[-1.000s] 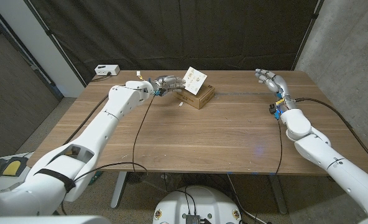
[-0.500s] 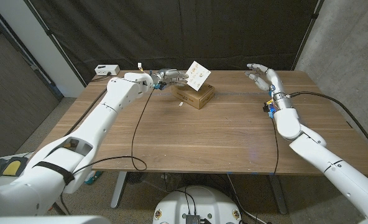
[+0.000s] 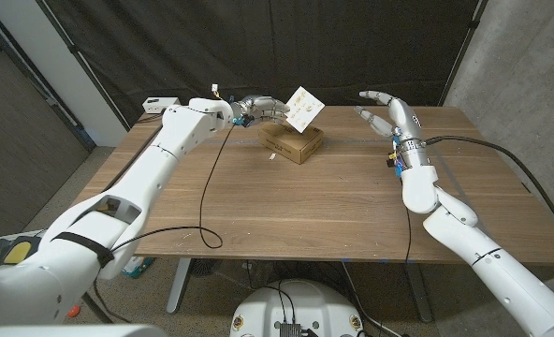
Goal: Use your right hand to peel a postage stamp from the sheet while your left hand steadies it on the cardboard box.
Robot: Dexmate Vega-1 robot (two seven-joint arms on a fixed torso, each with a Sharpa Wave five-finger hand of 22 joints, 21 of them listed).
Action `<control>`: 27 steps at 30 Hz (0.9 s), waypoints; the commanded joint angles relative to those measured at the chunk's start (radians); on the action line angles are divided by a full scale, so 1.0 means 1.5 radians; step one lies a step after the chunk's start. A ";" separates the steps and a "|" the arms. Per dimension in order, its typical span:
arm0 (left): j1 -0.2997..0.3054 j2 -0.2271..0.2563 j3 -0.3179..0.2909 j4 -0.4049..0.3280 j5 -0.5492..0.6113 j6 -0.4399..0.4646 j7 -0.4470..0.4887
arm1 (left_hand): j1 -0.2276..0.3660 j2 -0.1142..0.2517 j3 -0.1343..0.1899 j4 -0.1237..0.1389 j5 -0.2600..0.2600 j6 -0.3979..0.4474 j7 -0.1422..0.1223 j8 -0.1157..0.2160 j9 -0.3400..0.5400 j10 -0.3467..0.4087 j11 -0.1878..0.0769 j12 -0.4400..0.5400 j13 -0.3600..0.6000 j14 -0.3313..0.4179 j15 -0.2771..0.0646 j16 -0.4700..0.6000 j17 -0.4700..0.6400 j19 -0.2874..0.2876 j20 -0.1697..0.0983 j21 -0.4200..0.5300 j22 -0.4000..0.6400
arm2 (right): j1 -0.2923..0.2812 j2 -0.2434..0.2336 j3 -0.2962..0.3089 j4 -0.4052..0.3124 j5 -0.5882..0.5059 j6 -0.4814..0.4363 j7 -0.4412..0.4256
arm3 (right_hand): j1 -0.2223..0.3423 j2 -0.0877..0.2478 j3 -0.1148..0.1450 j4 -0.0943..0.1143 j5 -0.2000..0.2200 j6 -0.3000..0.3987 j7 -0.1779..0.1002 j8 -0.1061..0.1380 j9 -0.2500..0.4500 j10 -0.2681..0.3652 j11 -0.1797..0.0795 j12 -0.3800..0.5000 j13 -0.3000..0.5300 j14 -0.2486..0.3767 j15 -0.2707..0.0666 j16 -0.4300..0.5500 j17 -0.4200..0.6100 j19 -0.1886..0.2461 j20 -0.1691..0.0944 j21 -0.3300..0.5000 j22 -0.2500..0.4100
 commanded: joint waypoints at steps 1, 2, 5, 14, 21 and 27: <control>-0.017 -0.006 0.012 -0.005 0.005 0.006 -0.025 | 0.007 -0.004 0.012 0.004 0.021 0.039 0.044 0.107 0.086 0.013 0.002 -0.002 -0.001 0.005 -0.004 0.008 0.005 0.000 0.007 0.007 0.001 | -0.009 0.075 0.018 0.000 -0.132 0.021 -0.027 | 0.003 -0.007 0.001 0.004 0.008 0.013 -0.001 0.003 0.002 0.013 0.002 0.005 0.001 0.011 -0.111 0.005 0.002 0.010 -0.001 0.003 0.002; -0.017 -0.007 0.013 -0.005 0.005 0.007 -0.027 | 0.009 -0.004 0.013 0.003 0.022 0.039 0.044 0.108 0.087 0.014 0.003 -0.002 -0.001 0.004 -0.003 0.009 0.006 0.000 0.008 0.009 0.001 | -0.009 0.081 0.019 0.003 -0.138 0.024 -0.030 | 0.004 -0.007 0.001 0.005 0.009 0.015 -0.001 0.003 0.002 0.017 0.002 0.007 0.001 0.013 -0.112 0.006 0.002 0.010 -0.001 0.003 0.002; -0.018 -0.009 0.015 -0.009 0.004 0.011 -0.030 | 0.013 -0.006 0.015 0.002 0.023 0.036 0.050 0.108 0.090 0.012 0.011 -0.004 -0.001 0.005 0.001 0.010 0.007 -0.001 0.008 0.013 0.000 | -0.007 0.094 0.021 0.009 -0.154 0.033 -0.032 | 0.005 -0.008 0.000 0.006 0.011 0.022 -0.003 0.003 0.002 0.022 0.001 0.007 0.001 0.019 -0.114 0.007 0.003 0.016 0.001 0.005 0.002; -0.019 -0.016 0.014 -0.019 -0.007 0.031 -0.032 | 0.027 -0.007 0.020 0.000 0.029 0.013 0.069 0.102 0.102 0.003 0.028 -0.009 0.005 -0.005 0.015 0.012 0.012 -0.010 0.018 0.028 -0.003 | 0.001 0.118 0.020 0.032 -0.191 0.067 -0.035 | 0.009 -0.009 0.000 0.007 0.016 0.016 -0.003 -0.005 0.002 0.014 0.008 0.001 0.001 0.015 -0.110 0.002 0.005 0.019 0.005 0.006 0.002; -0.024 -0.025 0.015 -0.016 -0.018 0.047 -0.034 | 0.037 -0.005 0.029 0.001 0.036 -0.006 0.083 0.096 0.114 -0.010 0.045 -0.016 0.011 -0.016 0.028 0.009 0.011 -0.020 0.026 0.039 -0.007 | 0.012 0.126 0.017 0.052 -0.209 0.091 -0.035 | 0.015 -0.007 0.002 0.007 0.020 0.004 -0.005 -0.014 0.003 -0.002 0.014 -0.009 0.001 0.005 -0.094 -0.005 0.005 0.020 0.007 0.006 0.002; -0.032 -0.032 0.016 -0.005 -0.034 0.061 -0.049 | 0.041 -0.005 0.036 0.002 0.042 -0.015 0.086 0.094 0.124 -0.016 0.053 -0.020 0.015 -0.022 0.036 0.005 0.008 -0.024 0.032 0.047 -0.011 | 0.021 0.132 0.014 0.073 -0.227 0.105 -0.050 | 0.019 -0.008 0.002 0.006 0.022 0.003 -0.009 -0.016 0.003 -0.003 0.014 -0.011 0.001 0.003 -0.090 -0.006 0.005 0.020 0.009 0.007 0.002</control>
